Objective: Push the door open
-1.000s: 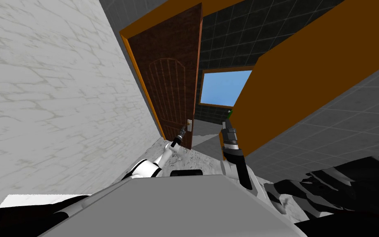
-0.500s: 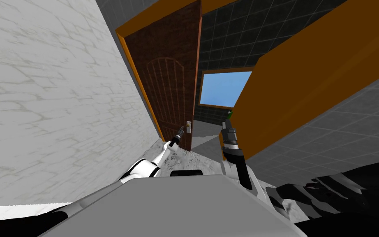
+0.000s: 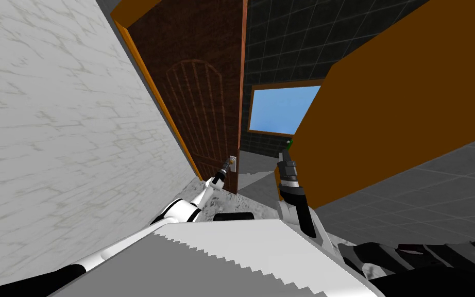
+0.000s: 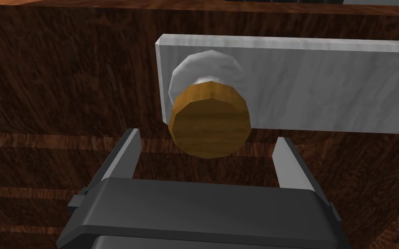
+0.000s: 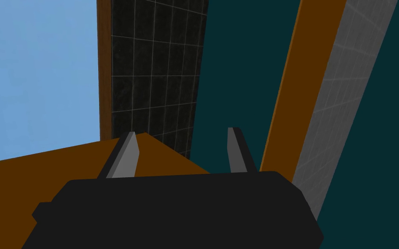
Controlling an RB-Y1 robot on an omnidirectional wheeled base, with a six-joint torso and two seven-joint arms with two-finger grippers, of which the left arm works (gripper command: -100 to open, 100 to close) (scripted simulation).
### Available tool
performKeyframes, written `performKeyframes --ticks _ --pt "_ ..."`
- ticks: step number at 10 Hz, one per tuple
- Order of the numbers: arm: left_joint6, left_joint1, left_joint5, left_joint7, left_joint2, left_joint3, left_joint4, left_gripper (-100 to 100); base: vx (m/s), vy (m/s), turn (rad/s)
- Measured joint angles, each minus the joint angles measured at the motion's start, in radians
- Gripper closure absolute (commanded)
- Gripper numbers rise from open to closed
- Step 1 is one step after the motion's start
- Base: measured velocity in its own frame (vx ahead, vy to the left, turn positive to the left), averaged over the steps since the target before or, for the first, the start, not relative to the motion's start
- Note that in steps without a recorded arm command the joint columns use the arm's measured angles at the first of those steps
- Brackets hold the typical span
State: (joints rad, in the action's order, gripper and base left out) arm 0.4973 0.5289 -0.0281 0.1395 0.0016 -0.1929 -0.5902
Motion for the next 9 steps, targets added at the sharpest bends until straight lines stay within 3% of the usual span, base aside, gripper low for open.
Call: performKeyframes --ticks 1,2,7,9 --pt "-0.003 0.001 0.001 -0.002 -0.018 0.002 -0.004 -100 0.067 -0.044 0.000" --pt "-0.005 0.002 0.001 -0.002 -0.021 0.003 -0.005 100 0.000 0.000 0.000" --pt "-0.005 0.003 0.000 -0.002 -0.019 0.002 -0.004 100 -0.011 0.008 -0.007" --pt "-0.007 -0.004 0.002 -0.005 -0.016 0.005 -0.002 100 0.109 -0.093 0.031"
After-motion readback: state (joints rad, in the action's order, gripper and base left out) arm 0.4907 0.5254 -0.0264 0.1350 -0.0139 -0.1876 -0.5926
